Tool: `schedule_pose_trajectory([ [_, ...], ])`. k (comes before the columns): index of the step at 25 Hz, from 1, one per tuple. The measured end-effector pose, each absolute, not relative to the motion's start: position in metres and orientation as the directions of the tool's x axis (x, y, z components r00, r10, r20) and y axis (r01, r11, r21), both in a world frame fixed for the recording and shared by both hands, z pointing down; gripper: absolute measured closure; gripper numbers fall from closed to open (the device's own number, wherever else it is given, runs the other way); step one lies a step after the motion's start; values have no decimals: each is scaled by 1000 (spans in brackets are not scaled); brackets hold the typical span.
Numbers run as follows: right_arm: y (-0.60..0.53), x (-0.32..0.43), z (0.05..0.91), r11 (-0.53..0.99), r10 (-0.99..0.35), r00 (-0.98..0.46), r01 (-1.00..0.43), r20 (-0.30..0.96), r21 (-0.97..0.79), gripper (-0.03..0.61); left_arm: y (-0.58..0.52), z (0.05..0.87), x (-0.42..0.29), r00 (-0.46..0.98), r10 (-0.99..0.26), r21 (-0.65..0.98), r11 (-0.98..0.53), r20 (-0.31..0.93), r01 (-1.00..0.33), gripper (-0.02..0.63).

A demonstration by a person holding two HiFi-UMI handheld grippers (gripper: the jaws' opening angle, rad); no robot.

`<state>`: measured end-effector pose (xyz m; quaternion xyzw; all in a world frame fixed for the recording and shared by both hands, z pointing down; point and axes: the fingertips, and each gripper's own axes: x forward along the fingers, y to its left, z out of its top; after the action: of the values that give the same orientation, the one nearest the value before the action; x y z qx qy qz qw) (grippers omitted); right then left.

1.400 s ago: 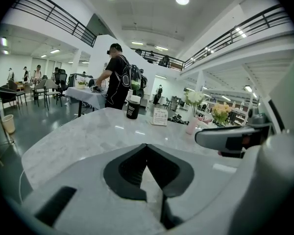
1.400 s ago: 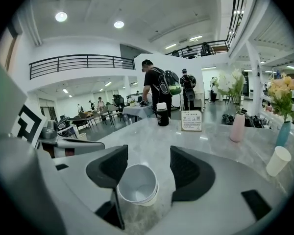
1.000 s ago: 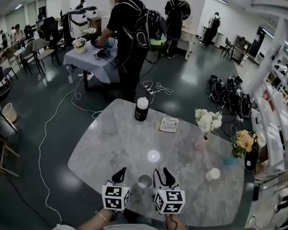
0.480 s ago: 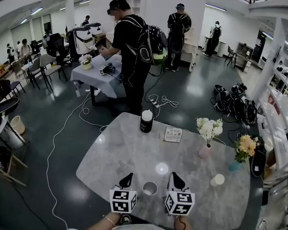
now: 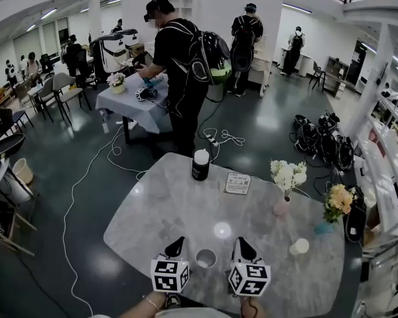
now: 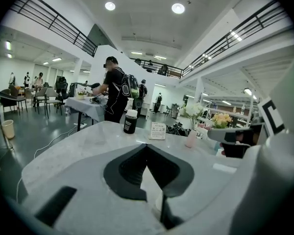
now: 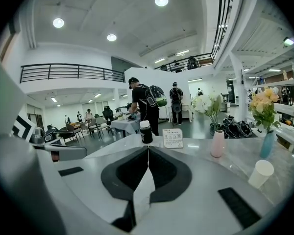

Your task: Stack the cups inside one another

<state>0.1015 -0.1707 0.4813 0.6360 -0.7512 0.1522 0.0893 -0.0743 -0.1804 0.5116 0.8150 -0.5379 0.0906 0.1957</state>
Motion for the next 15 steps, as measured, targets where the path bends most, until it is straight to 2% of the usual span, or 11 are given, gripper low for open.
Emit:
schedule_pose_trajectory([
  [15, -169, 102, 483, 109, -927, -143, -987, 348, -116, 569, -184, 506, -71, 427, -831, 197, -380, 356, -904, 618],
])
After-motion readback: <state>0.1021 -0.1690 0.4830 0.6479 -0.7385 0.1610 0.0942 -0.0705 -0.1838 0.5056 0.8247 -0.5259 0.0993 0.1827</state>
